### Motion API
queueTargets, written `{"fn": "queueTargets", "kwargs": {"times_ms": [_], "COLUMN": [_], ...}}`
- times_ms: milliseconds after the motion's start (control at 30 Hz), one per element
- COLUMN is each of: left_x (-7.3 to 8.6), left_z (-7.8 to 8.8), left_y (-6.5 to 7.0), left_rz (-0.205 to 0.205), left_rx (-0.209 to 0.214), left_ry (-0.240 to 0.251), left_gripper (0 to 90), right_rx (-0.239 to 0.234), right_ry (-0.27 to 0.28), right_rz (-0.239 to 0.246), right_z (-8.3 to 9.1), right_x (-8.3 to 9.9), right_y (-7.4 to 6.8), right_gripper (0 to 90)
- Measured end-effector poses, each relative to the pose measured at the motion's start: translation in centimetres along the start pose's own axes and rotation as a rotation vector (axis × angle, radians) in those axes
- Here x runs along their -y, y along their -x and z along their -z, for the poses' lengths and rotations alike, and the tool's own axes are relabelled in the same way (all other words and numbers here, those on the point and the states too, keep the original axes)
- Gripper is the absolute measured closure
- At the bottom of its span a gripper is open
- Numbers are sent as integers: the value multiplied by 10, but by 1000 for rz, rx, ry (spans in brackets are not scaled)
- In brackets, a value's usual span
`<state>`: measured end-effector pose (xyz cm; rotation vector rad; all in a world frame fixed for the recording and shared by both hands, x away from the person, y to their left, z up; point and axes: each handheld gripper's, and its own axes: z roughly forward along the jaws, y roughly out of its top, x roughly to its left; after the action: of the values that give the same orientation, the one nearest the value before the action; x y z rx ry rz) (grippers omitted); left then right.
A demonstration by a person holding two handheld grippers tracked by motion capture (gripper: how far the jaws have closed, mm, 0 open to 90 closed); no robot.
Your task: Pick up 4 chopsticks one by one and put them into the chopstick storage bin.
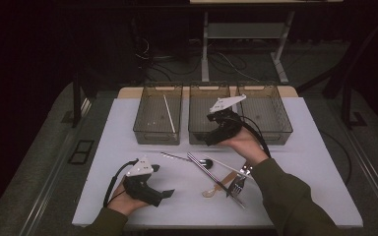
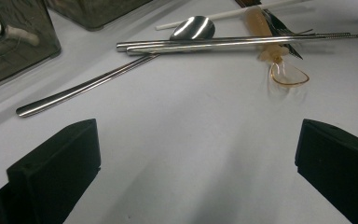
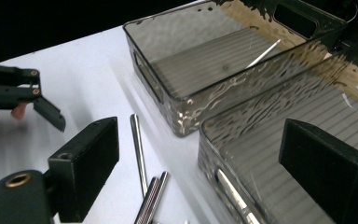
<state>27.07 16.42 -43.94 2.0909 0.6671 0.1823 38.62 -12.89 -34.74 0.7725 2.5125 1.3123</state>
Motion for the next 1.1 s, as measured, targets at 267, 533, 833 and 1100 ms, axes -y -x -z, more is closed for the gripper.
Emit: {"fn": "queueTargets", "kwargs": {"times_ms": [267,533,833,1100], "left_x": [0,1,2,2], "left_z": [-1,-1,-2,-9], "left_y": [0,0,-2,-4], "left_rz": [-1,-2,8,14], "left_rx": [2,3,8,8], "left_ry": [-2,-5,3,-1], "left_gripper": [0,0,0,0], "right_rx": [-23,-32,-38,-30], "right_ry": [14,-4,-27,-54], "right_rz": [-16,-23,-47,-72], "right_z": [16,31,51,65], "right_x": [20,46,80,102], "right_y": [0,4,9,12], "right_gripper": [137,145,147,147]}}
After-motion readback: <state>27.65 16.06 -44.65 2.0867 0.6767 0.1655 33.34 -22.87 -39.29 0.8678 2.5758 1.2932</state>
